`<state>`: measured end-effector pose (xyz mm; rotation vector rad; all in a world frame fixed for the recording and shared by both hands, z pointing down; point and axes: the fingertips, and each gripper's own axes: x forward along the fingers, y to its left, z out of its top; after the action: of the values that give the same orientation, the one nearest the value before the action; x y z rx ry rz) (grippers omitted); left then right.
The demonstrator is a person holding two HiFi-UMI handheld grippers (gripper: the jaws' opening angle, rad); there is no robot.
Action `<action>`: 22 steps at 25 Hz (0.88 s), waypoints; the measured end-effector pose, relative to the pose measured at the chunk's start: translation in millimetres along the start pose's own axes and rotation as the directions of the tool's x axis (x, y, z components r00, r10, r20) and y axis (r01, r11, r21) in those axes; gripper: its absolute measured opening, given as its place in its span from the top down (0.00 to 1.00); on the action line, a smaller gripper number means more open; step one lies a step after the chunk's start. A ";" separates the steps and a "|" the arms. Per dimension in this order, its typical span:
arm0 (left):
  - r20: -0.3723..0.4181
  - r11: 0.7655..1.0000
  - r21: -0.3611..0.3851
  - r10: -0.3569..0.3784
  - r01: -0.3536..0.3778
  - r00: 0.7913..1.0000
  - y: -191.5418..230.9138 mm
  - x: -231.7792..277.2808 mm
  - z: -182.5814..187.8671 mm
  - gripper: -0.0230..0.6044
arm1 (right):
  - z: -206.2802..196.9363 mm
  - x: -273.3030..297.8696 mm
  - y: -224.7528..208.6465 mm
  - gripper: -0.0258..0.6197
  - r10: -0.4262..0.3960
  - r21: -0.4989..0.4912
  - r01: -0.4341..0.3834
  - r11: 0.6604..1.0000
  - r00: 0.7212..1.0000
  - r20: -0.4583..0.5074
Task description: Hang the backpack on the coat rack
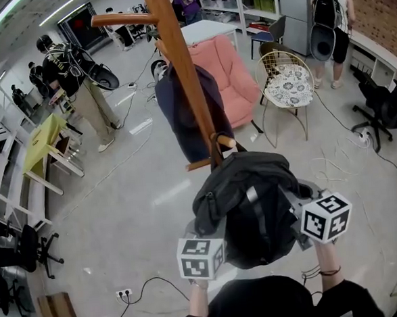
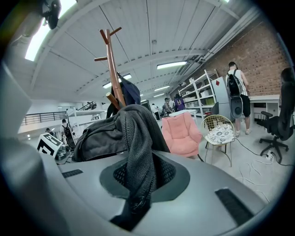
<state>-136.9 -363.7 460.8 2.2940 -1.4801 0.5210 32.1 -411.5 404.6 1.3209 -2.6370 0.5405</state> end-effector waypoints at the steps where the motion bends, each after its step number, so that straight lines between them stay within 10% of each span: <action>1: -0.001 1.000 -0.001 0.001 -0.001 1.000 0.5 0.2 -1.1 0.78 | -0.8 0.7 -0.1 0.90 0.001 0.001 -0.001 1.000 1.000 -0.001; 22: 0.046 0.999 0.035 0.035 -0.036 0.998 14.2 11.4 -7.4 0.70 | -4.7 5.5 -4.2 0.87 -0.022 -0.071 0.024 0.997 0.999 0.024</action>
<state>-146.4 -374.6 474.2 2.3249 -1.5477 0.5122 32.1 -416.1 411.5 1.3422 -2.6297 0.4265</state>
